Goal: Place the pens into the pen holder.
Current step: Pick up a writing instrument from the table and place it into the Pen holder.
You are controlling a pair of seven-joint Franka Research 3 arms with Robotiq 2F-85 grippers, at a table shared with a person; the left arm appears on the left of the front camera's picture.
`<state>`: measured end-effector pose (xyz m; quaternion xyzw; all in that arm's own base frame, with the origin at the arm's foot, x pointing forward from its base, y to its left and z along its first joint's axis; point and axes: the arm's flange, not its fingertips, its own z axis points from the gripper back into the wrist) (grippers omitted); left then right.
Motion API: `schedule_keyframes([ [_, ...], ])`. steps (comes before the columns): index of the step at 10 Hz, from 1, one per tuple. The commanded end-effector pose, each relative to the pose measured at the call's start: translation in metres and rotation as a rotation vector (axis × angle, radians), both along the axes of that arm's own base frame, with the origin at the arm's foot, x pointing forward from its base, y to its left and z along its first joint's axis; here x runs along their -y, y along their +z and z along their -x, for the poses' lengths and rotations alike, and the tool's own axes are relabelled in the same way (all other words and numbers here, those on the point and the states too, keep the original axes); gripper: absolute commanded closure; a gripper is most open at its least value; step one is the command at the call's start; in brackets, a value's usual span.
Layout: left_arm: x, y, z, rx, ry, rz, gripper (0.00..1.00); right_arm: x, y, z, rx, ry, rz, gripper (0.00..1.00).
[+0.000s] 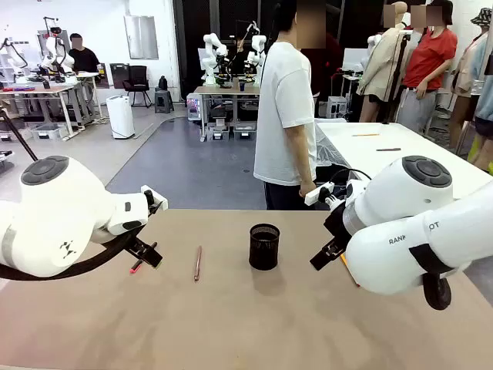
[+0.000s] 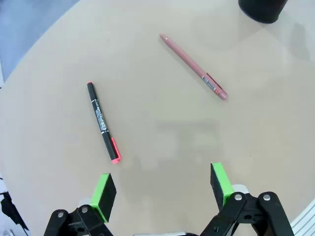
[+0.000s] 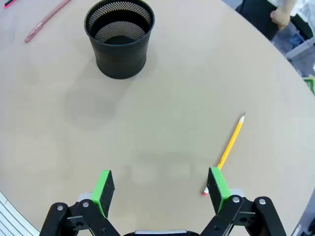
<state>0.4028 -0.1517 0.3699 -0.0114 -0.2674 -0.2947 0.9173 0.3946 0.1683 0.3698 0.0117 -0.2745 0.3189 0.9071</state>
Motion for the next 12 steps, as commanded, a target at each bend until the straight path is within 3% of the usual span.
schedule_keyframes([
  [1,0.0000,0.0002,0.0001,0.000,0.000,0.000,0.00,0.0000,0.0000,0.0000,0.000,0.000,0.000,0.00],
  [12,0.0000,0.0002,0.0001,0.000,0.000,0.000,0.00,0.0000,0.0000,0.0000,0.000,0.000,0.000,0.00],
])
